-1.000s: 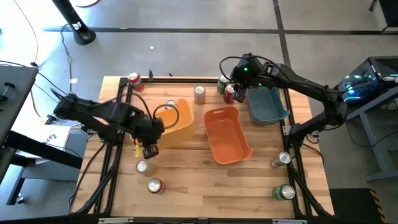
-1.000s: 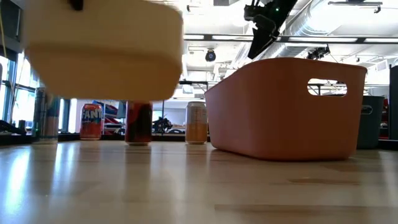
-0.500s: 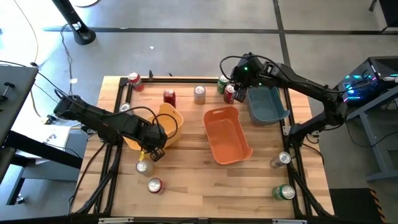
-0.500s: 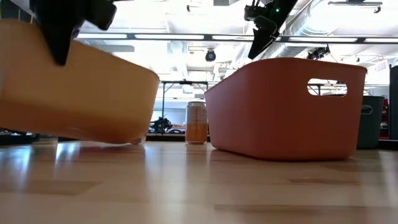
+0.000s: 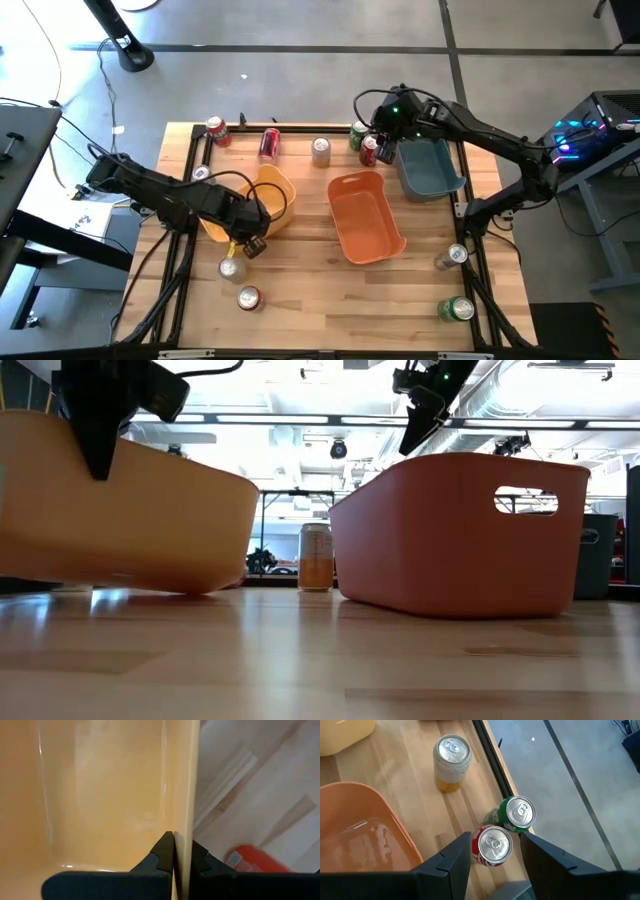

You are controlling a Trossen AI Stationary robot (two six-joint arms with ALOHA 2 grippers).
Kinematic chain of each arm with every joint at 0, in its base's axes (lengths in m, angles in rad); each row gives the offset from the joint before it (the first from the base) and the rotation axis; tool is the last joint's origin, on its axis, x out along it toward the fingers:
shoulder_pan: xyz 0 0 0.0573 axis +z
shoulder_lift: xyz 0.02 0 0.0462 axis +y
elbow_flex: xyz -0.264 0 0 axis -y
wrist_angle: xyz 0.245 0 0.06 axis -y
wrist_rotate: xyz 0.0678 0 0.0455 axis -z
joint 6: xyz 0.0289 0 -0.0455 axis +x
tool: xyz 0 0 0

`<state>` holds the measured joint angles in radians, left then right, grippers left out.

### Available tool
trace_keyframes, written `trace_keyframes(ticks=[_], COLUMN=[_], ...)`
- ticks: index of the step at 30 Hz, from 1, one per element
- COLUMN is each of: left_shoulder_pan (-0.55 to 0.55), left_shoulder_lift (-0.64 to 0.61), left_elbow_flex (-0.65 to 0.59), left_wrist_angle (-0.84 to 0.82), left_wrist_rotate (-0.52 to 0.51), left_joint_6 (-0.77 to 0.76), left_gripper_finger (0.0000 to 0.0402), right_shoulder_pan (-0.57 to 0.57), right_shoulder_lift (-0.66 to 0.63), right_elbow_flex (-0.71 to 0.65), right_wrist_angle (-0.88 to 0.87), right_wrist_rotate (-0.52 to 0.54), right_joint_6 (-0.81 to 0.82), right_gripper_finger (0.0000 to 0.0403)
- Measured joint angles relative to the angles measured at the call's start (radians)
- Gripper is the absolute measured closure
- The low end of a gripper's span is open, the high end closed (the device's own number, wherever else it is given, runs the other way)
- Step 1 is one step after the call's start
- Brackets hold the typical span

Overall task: Sort soda cans
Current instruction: Move the yellow bin to the center of the table

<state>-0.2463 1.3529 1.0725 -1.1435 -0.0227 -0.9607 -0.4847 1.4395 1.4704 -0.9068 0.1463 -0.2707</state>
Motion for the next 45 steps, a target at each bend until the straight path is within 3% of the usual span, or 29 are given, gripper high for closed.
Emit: trace_keyframes(ticks=[9,19,26,31,36,41,45], left_shoulder_pan=[0.062,0.089,0.139,0.157,0.120,0.020,-0.047], left_shoulder_lift=[0.001,0.001,0.001,0.001,0.001,0.001,0.008], left_elbow_flex=[0.000,0.011,0.140,0.244,0.245,0.221,0.214], left_wrist_angle=[0.131,0.171,0.168,-0.044,-0.322,-0.334,-0.333], left_wrist_rotate=[-0.019,0.010,0.098,0.097,0.100,0.106,0.005], left_joint_6=[-0.050,-0.048,0.081,0.247,0.382,0.549,0.614], left_gripper_finger=[0.0388,0.0268,0.0194,0.0165,0.0155,0.0153,0.0153], right_shoulder_pan=[0.000,0.000,0.000,0.000,0.000,0.000,0.000], right_shoulder_lift=[0.000,0.000,0.000,0.000,0.000,0.000,0.000], right_elbow_flex=[0.000,0.000,0.000,0.000,0.000,0.000,0.000], right_wrist_angle=[0.009,0.009,0.010,0.010,0.012,0.018,0.024], right_wrist_rotate=[0.000,-0.008,-0.008,-0.023,-0.051,-0.051,-0.051], right_joint_6=[0.007,0.000,-0.003,0.000,0.003,0.003,0.003], right_gripper_finger=[0.0237,0.0237,0.0237,0.0237,0.0237,0.0237,0.0237])
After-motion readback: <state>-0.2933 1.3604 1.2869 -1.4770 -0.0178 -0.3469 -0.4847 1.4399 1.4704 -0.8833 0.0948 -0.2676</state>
